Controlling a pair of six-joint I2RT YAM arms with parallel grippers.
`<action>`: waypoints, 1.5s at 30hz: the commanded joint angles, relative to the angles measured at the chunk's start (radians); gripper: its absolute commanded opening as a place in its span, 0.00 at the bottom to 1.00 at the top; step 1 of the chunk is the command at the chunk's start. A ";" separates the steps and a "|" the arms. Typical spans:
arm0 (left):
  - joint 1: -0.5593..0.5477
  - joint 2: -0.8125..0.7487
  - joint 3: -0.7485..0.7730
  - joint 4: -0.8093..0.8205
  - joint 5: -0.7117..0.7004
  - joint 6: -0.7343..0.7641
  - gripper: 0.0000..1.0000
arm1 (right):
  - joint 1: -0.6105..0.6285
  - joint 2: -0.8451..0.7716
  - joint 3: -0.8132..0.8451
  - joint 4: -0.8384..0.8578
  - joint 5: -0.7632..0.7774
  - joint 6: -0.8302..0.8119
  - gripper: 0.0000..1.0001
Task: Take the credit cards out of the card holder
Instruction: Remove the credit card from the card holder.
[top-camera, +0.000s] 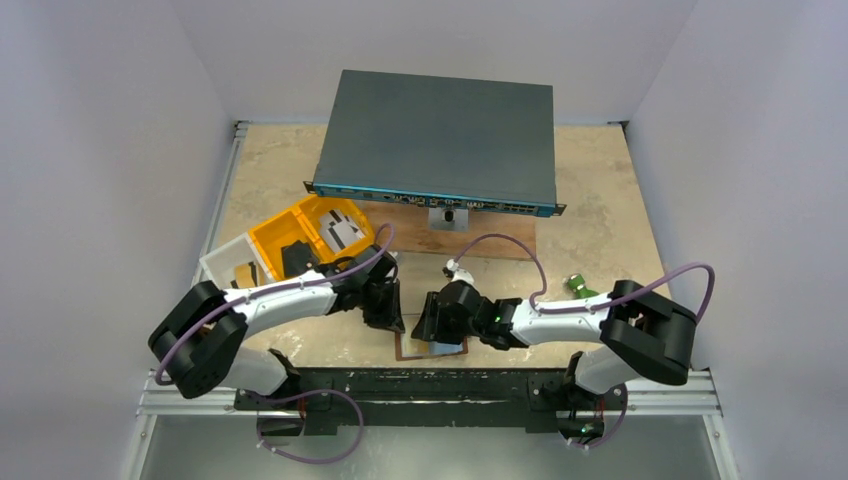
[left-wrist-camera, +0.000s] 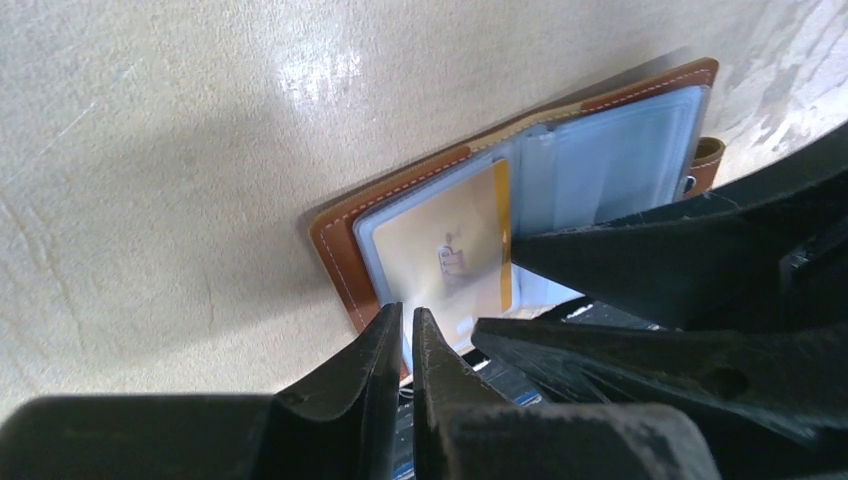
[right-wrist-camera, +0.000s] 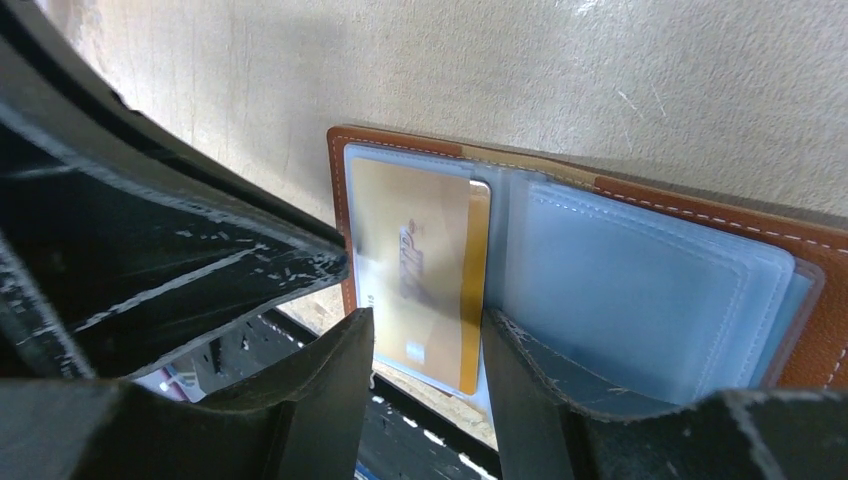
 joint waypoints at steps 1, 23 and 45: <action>0.004 0.051 0.014 0.060 0.024 0.005 0.07 | -0.008 -0.005 -0.044 0.009 -0.006 0.021 0.45; -0.013 0.165 -0.027 0.107 -0.022 -0.062 0.00 | -0.103 -0.019 -0.250 0.409 -0.158 0.079 0.34; -0.019 0.172 -0.045 0.085 -0.072 -0.098 0.00 | -0.118 -0.074 -0.295 0.568 -0.196 0.062 0.19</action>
